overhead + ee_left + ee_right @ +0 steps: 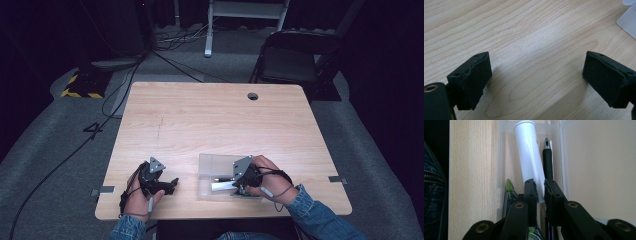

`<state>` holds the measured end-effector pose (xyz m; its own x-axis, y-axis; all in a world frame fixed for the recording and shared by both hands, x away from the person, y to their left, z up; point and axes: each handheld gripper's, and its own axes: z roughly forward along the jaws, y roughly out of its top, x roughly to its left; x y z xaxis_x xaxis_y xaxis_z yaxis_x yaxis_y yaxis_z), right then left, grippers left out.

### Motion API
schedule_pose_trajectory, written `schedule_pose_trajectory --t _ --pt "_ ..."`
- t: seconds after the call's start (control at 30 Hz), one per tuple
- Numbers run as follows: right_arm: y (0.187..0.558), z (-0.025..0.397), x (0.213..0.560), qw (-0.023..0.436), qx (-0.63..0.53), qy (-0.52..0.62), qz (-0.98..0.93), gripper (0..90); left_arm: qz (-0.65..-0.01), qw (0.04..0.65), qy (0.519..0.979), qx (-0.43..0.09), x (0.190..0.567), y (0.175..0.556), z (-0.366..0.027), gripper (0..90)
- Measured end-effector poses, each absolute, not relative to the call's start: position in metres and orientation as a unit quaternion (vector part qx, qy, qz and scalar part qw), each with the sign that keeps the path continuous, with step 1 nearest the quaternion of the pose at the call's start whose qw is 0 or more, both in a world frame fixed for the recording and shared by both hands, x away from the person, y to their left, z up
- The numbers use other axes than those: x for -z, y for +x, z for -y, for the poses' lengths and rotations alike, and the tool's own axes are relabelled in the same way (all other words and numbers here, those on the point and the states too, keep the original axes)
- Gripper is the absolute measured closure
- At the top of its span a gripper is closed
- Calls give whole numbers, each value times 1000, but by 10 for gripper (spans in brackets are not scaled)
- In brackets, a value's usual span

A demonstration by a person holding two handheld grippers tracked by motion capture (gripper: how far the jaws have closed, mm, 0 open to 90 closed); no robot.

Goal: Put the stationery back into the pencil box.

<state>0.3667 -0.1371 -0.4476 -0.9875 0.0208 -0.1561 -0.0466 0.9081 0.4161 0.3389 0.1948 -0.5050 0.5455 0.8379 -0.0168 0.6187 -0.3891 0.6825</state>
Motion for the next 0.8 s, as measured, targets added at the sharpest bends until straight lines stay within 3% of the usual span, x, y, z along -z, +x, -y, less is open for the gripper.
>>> schedule_pose_trajectory --t 0.23,0.3,0.8 --pt "366 138 448 80 -216 -8 -973 813 -447 328 816 -166 505 339 -194 86" --pt "366 138 446 76 -218 -5 -973 873 -447 328 815 -167 505 339 -194 85" --pt "373 142 446 56 -235 7 -970 861 -447 328 816 -166 505 340 -194 82"
